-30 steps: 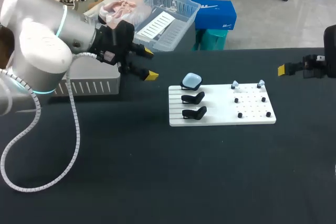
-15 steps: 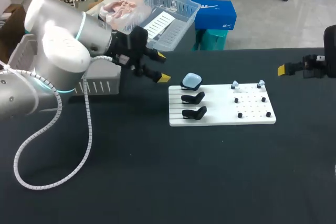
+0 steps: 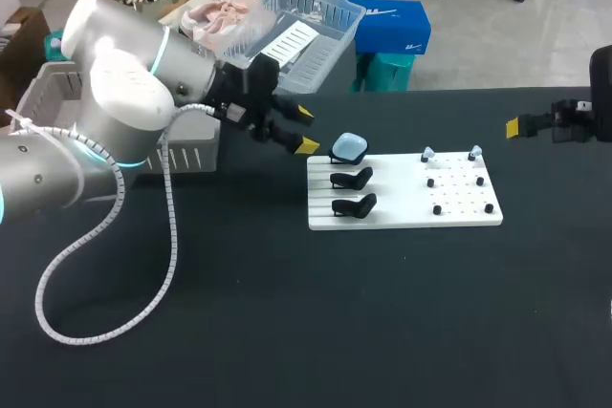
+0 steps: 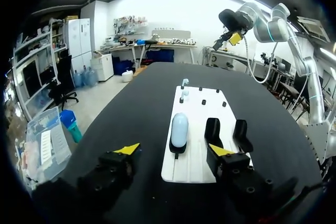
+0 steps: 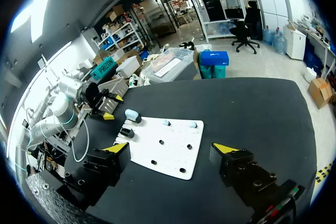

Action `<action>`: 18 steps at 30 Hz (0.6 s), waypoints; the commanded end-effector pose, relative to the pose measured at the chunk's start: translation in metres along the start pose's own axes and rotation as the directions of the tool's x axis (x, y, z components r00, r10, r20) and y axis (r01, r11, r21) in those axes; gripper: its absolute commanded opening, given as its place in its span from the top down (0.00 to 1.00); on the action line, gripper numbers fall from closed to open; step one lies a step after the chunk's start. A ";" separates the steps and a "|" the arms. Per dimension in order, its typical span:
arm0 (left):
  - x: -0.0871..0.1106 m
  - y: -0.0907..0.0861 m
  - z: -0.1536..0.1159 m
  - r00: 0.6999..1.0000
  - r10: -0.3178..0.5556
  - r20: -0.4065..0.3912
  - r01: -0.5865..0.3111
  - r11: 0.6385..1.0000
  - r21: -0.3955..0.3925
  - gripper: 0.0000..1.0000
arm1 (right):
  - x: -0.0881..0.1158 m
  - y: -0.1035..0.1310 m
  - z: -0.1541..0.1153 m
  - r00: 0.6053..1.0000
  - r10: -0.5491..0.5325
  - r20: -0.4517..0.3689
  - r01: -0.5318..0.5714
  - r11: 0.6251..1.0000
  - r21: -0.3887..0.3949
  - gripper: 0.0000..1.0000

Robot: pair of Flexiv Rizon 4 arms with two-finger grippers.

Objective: Pick up each earbud case from the left stands, insert the matching earbuds, close the lid, and place the case in the box.

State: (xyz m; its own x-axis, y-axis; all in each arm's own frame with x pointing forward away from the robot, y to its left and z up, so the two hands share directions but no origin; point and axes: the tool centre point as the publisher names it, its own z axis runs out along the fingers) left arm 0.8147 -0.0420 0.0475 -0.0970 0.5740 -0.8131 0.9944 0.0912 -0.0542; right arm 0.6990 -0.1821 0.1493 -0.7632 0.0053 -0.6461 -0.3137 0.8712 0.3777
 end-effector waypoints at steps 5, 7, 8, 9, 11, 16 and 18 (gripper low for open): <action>-0.002 -0.001 0.022 1.000 -0.006 -0.007 0.006 1.000 -0.015 0.26 | 0.000 -0.001 0.000 1.000 -0.002 -0.001 0.002 1.000 -0.004 0.00; -0.003 -0.001 0.026 1.000 -0.004 -0.001 0.004 1.000 -0.021 0.26 | 0.000 -0.001 0.000 1.000 -0.002 -0.001 0.002 1.000 -0.004 0.00; -0.004 -0.001 0.028 1.000 -0.004 0.001 0.004 1.000 -0.022 0.25 | 0.000 -0.001 0.000 1.000 -0.002 -0.001 0.002 1.000 -0.004 0.00; -0.005 -0.001 0.030 1.000 -0.003 0.002 0.003 1.000 -0.023 0.24 | 0.000 -0.001 0.000 1.000 -0.002 -0.001 0.002 1.000 -0.004 0.00; -0.005 -0.001 0.033 1.000 -0.001 0.006 0.001 1.000 -0.026 0.27 | 0.000 -0.001 0.000 1.000 -0.002 -0.001 0.002 1.000 -0.004 0.00; -0.006 -0.001 0.037 1.000 0.001 0.010 -0.001 1.000 -0.028 0.30 | 0.000 -0.001 0.000 1.000 -0.002 -0.001 0.002 1.000 -0.004 0.00; -0.005 -0.001 0.038 1.000 0.001 0.009 0.000 1.000 -0.029 0.32 | 0.000 -0.001 0.000 1.000 -0.002 -0.001 0.002 1.000 -0.004 0.00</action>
State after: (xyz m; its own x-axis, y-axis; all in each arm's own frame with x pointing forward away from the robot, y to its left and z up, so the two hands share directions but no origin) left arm 0.8157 -0.0746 0.0319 -0.0972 0.5684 -0.8170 0.9928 0.1133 -0.0394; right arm 0.6990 -0.1821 0.1492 -0.7632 0.0053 -0.6461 -0.3137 0.8712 0.3777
